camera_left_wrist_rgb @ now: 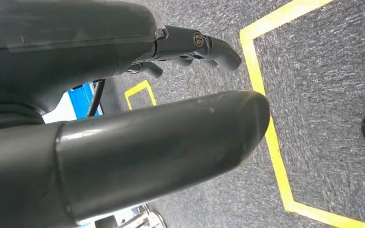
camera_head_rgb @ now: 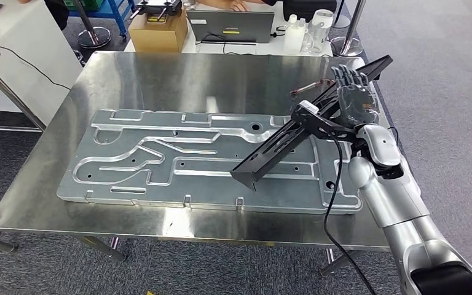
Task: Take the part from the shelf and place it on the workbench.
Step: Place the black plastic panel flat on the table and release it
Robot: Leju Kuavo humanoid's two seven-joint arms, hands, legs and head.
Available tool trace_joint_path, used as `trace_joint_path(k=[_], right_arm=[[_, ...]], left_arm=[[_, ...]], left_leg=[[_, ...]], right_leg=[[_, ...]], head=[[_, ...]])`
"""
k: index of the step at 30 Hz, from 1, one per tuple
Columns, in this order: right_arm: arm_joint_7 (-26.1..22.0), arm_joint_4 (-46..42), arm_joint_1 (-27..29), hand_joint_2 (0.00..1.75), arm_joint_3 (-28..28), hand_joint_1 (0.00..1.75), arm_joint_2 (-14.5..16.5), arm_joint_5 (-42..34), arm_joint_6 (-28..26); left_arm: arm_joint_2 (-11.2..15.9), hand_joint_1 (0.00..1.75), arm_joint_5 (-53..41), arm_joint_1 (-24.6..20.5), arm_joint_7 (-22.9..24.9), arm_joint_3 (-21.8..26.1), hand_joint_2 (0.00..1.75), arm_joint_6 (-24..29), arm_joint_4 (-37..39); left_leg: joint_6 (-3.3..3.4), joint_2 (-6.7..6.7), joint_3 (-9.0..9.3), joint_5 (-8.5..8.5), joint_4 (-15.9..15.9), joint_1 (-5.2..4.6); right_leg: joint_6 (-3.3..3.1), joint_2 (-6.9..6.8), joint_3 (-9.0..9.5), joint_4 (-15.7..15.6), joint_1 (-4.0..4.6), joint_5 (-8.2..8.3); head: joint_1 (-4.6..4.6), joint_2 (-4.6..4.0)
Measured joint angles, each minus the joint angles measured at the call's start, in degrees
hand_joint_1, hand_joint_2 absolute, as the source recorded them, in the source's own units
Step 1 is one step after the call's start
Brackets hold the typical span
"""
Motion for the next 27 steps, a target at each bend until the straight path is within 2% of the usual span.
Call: trace_joint_path(k=[21,27], right_arm=[[0.3,-0.4,1.1,0.0,0.2,0.0,0.0,0.3,0.1],[0.9,-1.8,2.2,0.0,0.3,0.0,0.1,3.6,-3.2]], left_arm=[[-0.4,0.0,0.4,0.0,0.0,1.0,0.0,-0.1,-0.1],[-0.4,0.0,-0.4,0.0,0.2,1.0,0.0,-0.2,-0.2]], left_leg=[[0.0,0.0,-0.07,0.0,0.0,0.0],[0.0,0.0,-0.05,0.0,0.0,0.0]], right_leg=[[0.0,0.0,-0.01,0.0,0.0,0.0],[0.0,0.0,0.0,0.0,0.0,0.0]], head=[[0.0,0.0],[0.0,0.0]])
